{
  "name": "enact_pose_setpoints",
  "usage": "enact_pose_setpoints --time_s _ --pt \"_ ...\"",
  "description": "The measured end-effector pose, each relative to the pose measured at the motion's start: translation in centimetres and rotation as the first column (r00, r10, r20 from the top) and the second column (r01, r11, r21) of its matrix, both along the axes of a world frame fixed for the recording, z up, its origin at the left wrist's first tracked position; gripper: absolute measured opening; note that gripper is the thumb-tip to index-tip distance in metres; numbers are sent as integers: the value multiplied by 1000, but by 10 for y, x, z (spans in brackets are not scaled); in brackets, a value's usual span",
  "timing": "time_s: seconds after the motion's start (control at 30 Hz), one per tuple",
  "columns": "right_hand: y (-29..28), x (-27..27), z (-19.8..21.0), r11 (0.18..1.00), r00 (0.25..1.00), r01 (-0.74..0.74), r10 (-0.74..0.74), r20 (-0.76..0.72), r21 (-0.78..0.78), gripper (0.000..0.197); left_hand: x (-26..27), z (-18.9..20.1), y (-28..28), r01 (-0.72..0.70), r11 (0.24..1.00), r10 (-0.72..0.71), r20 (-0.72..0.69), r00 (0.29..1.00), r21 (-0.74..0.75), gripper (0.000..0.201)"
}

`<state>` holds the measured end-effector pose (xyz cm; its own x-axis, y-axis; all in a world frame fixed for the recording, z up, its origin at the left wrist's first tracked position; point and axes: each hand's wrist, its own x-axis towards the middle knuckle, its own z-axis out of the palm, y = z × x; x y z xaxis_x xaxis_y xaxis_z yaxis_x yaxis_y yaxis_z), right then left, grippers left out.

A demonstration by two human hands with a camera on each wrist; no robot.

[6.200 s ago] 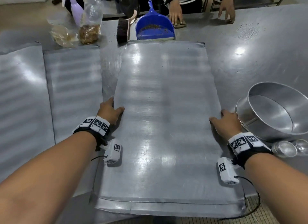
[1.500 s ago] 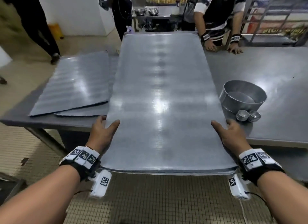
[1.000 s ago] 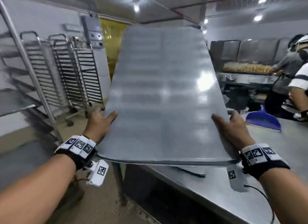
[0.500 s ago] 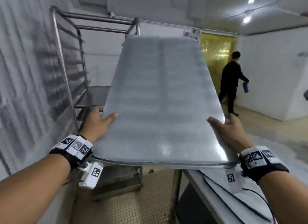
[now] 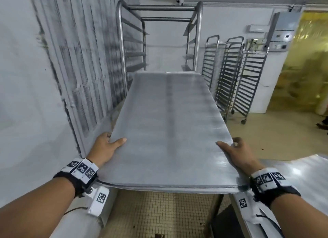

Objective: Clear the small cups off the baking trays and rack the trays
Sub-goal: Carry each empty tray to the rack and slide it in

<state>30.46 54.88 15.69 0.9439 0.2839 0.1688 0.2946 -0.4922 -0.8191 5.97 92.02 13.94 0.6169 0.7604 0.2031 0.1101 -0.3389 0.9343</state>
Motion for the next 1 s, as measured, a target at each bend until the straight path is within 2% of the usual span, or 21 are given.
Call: enact_pose_setpoints --time_s 0.07,0.2,0.33,0.4,0.47,0.57,0.7,0.9,1.0 --pt "0 1 -8 999 999 -34 34 -30 -13 65 -9 -5 -5 -34 999 34 -41 999 11 47" --pt "2 2 -16 996 994 -83 81 -72 -16 66 -23 -11 -11 -79 997 78 -82 994 -19 51" --pt "8 7 -20 994 990 -111 109 -94 -21 68 -30 -21 0 -119 993 115 -146 983 -24 96" --pt "13 11 -23 993 990 -113 110 -91 -29 74 -29 -27 8 -118 993 114 -155 981 -18 102" --pt "19 16 -23 992 989 -118 114 -92 -41 72 -26 -25 12 -125 992 119 -158 980 -25 99" --pt "31 19 -19 991 989 -120 115 -94 -53 63 -16 -23 24 -126 992 127 -179 976 18 76" --pt "56 23 -15 994 991 -109 106 -83 -29 57 -3 -18 52 -108 994 111 -185 976 29 58" --pt "103 34 -13 996 987 -84 82 -137 -11 62 20 -9 104 -53 997 64 -210 976 57 55" --pt "122 36 -7 997 991 -70 65 -115 -31 46 34 -10 129 -44 997 55 -204 977 57 53"
